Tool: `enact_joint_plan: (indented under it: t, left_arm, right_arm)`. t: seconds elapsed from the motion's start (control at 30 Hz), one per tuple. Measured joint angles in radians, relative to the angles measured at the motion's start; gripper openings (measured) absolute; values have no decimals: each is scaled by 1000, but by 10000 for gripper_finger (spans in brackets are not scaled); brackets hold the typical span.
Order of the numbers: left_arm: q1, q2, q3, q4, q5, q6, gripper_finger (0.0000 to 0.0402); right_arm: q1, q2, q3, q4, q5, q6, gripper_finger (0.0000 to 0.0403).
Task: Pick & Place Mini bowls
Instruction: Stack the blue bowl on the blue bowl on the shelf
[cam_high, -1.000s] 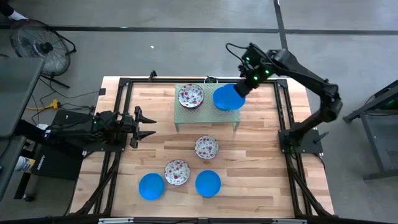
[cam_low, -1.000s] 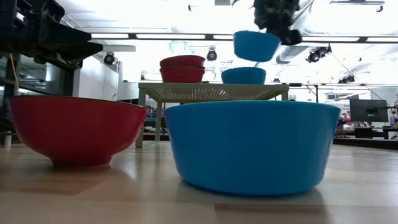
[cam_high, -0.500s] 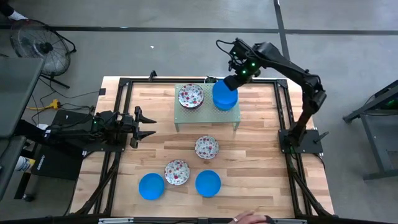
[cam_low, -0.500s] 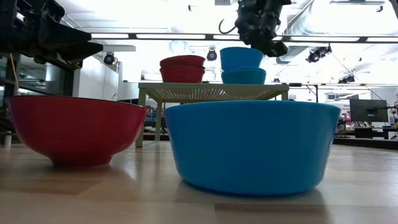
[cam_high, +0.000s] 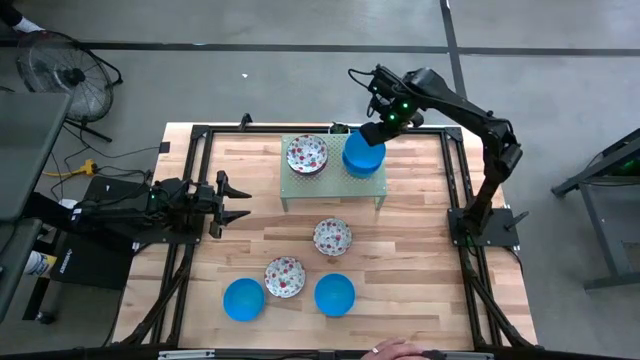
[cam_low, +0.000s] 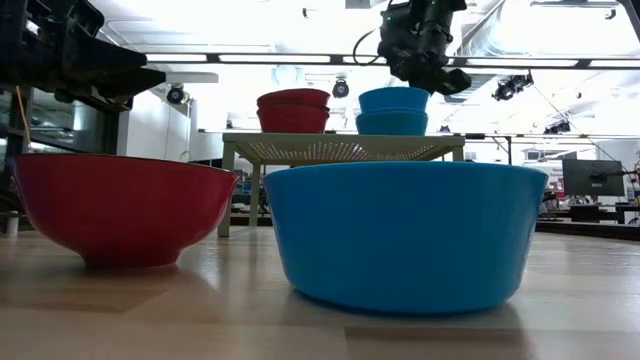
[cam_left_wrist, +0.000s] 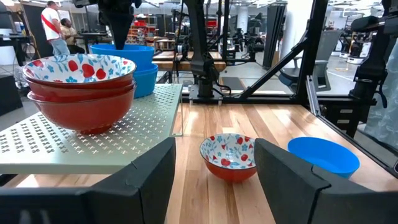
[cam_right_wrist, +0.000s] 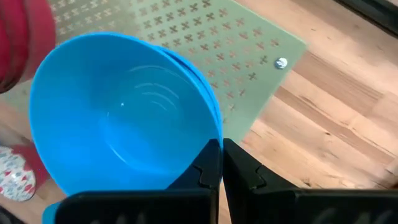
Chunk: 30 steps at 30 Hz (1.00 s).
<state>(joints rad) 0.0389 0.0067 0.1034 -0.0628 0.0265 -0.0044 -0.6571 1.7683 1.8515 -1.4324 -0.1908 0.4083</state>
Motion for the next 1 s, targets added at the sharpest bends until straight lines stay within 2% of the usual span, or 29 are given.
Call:
enact_joint_plan:
  t: [1.0]
  left_arm:
    - [0, 0, 0, 0, 0, 0, 213]
  right_arm:
    - [18, 19, -2, -2, 18, 19, 6]
